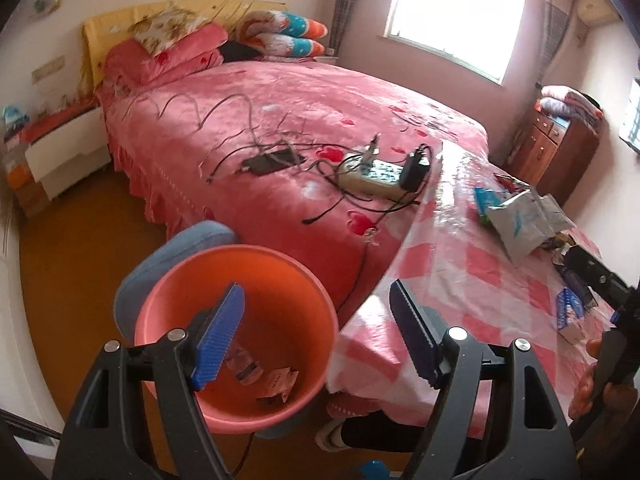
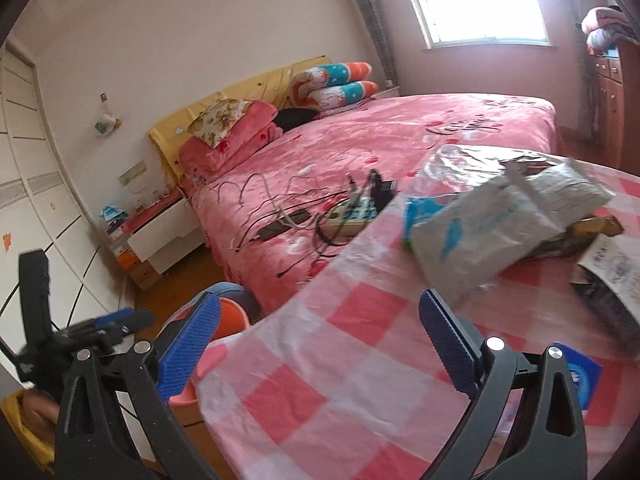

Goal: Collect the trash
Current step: 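Move both open tools back over the table, then grasp the red Tea Talk snack bag with the right tool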

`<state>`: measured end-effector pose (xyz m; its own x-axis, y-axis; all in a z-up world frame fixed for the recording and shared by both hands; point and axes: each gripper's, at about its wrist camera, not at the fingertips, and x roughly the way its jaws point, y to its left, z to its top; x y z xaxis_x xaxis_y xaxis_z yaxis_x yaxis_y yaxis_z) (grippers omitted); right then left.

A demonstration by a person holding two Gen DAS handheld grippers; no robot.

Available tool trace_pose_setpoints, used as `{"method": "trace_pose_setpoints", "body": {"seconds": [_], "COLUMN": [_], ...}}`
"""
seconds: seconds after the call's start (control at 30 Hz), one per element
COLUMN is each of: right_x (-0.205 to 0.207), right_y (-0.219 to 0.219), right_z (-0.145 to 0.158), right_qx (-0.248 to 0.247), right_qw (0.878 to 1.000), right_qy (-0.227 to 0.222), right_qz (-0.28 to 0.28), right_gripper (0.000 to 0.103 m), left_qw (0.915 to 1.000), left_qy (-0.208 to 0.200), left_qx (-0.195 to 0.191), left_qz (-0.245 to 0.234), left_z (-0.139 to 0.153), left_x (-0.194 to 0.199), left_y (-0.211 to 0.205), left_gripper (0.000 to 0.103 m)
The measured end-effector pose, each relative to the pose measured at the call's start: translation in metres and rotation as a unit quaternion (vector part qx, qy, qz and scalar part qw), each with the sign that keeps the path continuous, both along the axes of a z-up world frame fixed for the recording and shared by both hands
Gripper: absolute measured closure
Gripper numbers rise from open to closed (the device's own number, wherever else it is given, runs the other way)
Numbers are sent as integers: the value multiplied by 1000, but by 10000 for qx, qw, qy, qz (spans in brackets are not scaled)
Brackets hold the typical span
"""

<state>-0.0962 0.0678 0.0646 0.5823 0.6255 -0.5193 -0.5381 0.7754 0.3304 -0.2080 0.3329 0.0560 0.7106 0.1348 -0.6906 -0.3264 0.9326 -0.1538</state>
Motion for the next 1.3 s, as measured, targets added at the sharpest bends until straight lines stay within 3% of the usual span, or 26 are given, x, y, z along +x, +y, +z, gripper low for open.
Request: {"method": "trace_pose_setpoints", "body": {"seconds": [0.33, 0.63, 0.8, 0.97, 1.2, 1.3], "right_x": [12, 39, 75, 142, 236, 276], "right_y": [-67, -140, -168, -182, -161, -148], "right_z": [9, 13, 26, 36, 34, 25], "right_qx": [-116, 327, 322, 327, -130, -373], "right_qw": [9970, 9875, 9841, 9822, 9832, 9802], "right_qy": [38, 466, 628, 997, 1387, 1622], "right_qz": [-761, -1469, -1632, -1560, -1177, -1069], "right_gripper": [5, 5, 5, 5, 5, 5], "left_qw": [9953, 9882, 9850, 9754, 9521, 9391], "left_qy": [-46, -365, -408, -384, -159, -125], "left_qx": [499, 244, -68, 1, 412, 764], "left_qz": [-823, -1466, -1674, -2171, -3027, -3348], "left_z": [54, 82, 71, 46, 13, 1], "left_x": [21, 62, 97, 134, 182, 199], "left_y": [-71, -138, -159, -185, -218, -229], "left_gripper": [27, 27, 27, 27, 27, 27]}}
